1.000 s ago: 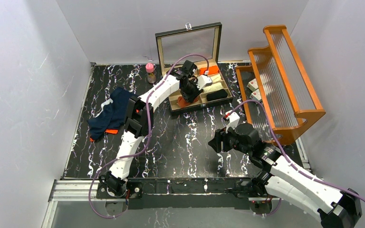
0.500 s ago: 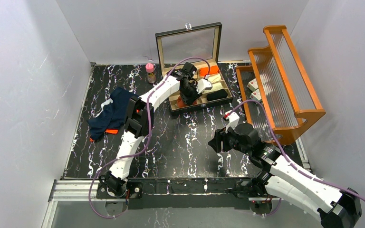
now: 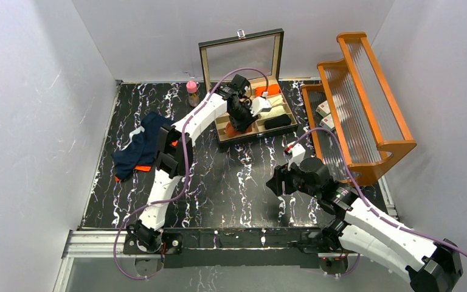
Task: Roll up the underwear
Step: Place the underwear in the storage box.
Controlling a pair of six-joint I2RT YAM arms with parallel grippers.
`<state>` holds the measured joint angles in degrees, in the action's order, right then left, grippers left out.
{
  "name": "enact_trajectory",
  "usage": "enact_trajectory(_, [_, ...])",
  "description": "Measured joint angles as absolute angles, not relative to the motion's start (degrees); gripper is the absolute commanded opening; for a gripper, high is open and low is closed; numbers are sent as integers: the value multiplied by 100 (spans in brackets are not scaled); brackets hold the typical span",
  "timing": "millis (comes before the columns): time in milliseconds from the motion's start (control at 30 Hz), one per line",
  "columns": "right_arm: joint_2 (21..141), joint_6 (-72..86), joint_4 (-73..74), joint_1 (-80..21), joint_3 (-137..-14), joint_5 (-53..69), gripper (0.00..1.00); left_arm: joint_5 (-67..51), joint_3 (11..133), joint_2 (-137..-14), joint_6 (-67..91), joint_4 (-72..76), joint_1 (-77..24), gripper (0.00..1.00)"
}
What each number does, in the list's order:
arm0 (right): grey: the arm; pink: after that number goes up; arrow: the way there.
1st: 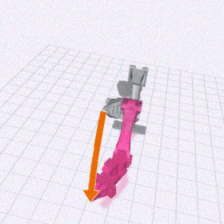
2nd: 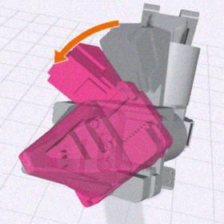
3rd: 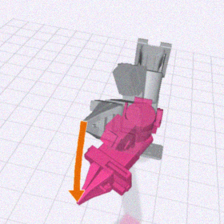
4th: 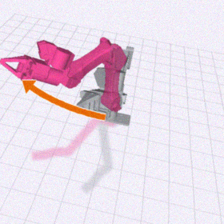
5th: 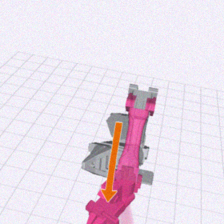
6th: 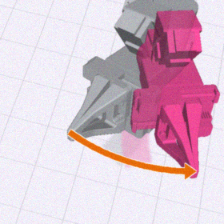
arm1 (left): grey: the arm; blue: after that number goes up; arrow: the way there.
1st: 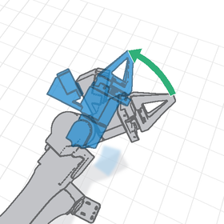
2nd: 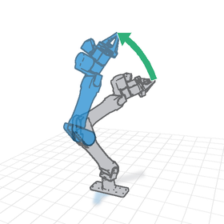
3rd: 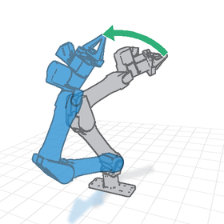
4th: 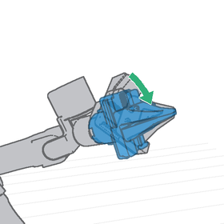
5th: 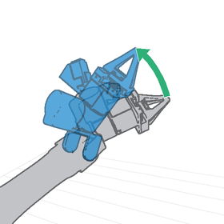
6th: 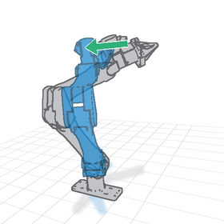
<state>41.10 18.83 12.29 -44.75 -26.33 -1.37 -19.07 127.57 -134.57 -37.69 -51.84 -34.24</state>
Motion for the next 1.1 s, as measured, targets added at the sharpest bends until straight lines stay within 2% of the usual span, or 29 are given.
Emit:
enact_trajectory(400, [4097,1881,1216,-4475,-2551,-134,69,-2506,13764,-13459,-3701,-5734,-3395,0])
enact_trajectory(733, [4148,1850,1207,-4475,-2539,-134,69,-3408,13775,-13856,-3496,-5844,-3081,0])
enact_trajectory(1100, [4227,1804,1205,-4475,-2539,-134,69,-3547,13805,-14277,-3409,-5857,-2847,0])
